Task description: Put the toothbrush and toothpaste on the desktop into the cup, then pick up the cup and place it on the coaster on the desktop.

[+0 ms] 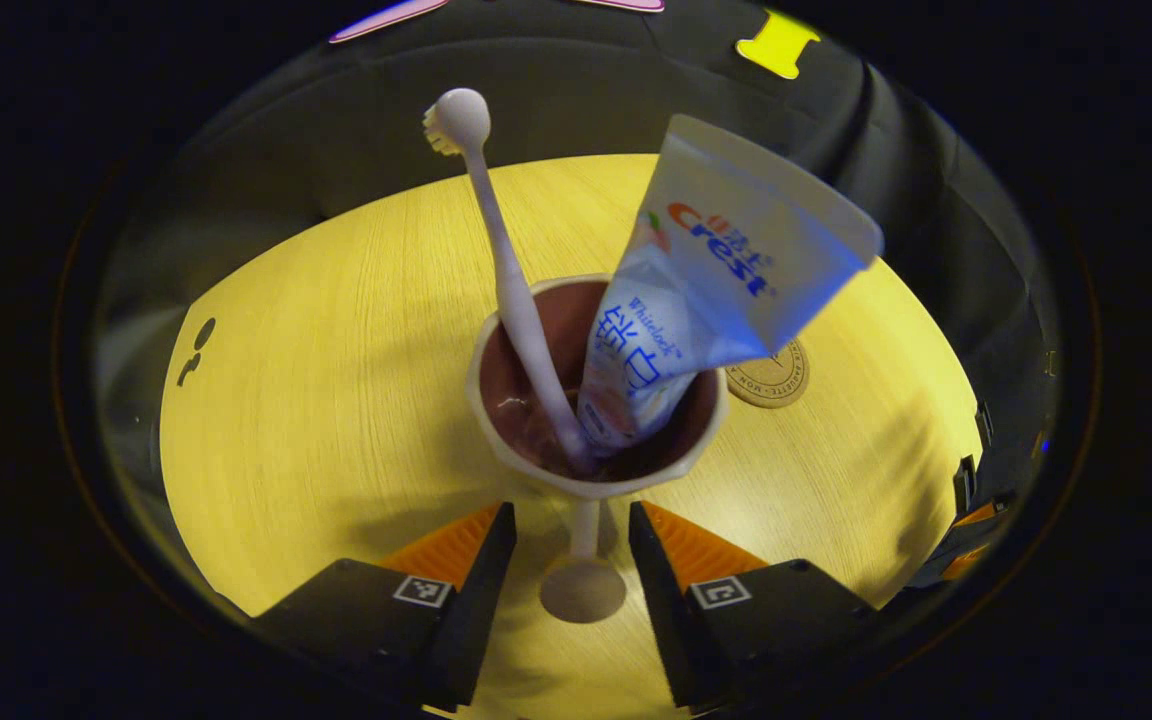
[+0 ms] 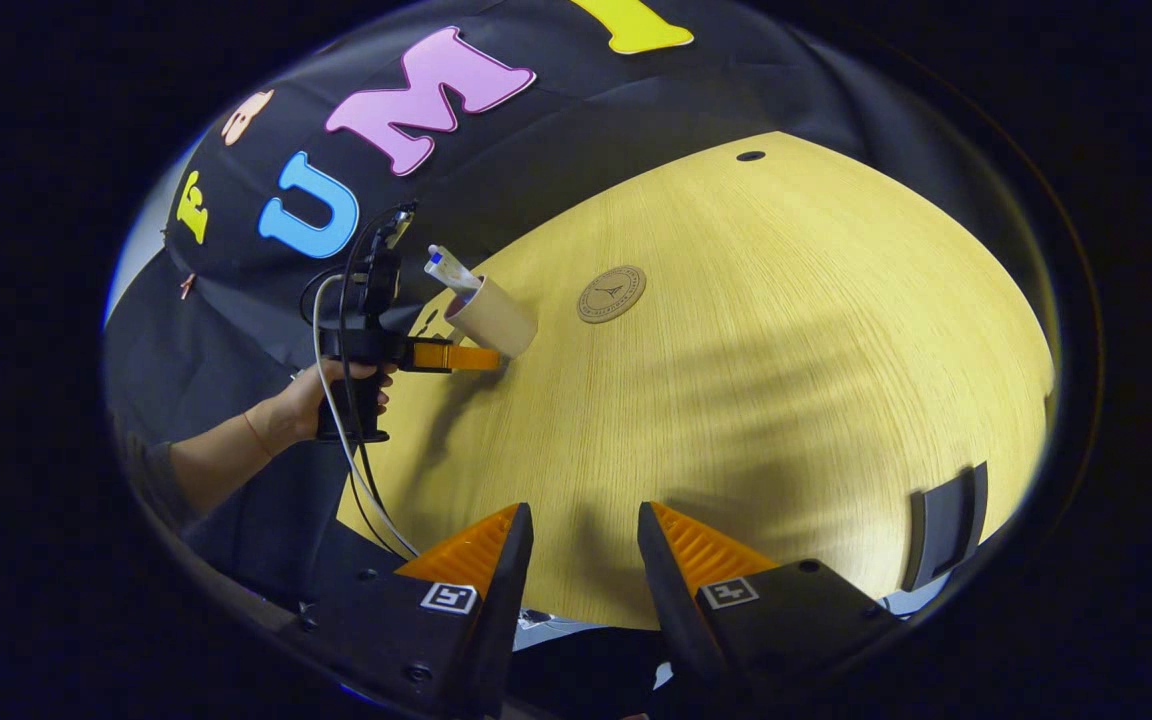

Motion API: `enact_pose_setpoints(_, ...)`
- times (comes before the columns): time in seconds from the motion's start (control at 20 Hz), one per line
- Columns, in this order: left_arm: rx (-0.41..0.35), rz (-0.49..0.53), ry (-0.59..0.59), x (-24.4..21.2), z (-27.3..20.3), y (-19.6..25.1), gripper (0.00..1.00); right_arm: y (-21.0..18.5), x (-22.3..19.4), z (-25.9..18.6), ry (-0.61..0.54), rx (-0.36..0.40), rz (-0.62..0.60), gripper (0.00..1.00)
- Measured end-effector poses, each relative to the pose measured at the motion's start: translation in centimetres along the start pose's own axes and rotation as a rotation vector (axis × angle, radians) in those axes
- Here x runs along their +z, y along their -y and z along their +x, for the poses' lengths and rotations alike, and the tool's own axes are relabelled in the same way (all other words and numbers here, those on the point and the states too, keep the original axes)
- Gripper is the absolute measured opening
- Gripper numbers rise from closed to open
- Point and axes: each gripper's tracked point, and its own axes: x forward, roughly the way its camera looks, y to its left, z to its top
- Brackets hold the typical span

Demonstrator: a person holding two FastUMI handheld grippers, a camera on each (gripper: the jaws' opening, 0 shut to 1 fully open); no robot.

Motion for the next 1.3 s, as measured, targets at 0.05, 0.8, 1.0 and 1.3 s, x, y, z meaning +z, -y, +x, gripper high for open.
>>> enact_pose_setpoints(0.05, -0.007, -0.004, -0.010, 0.0, 0.1, 0.0, 0.65, -0.2, 0.1, 0.0, 0.002, 0.003, -0.001, 0.65)
enact_pose_setpoints(0.8, 0.007, -0.044, -0.020, -0.4, 0.9, 0.0, 0.30, 0.1, -0.4, 0.1, -0.011, 0.003, 0.023, 0.65)
enact_pose_setpoints(1.0, 0.010, -0.039, 0.021, 0.3, 0.3, 0.1, 0.28, 0.5, -0.3, 0.1, -0.012, 0.000, 0.034, 0.55)
enact_pose_setpoints(1.3, 0.007, -0.031, 0.060, 1.0, -0.4, 0.6, 0.26, 0.9, -0.3, -0.1, -0.015, 0.002, 0.035, 0.55)
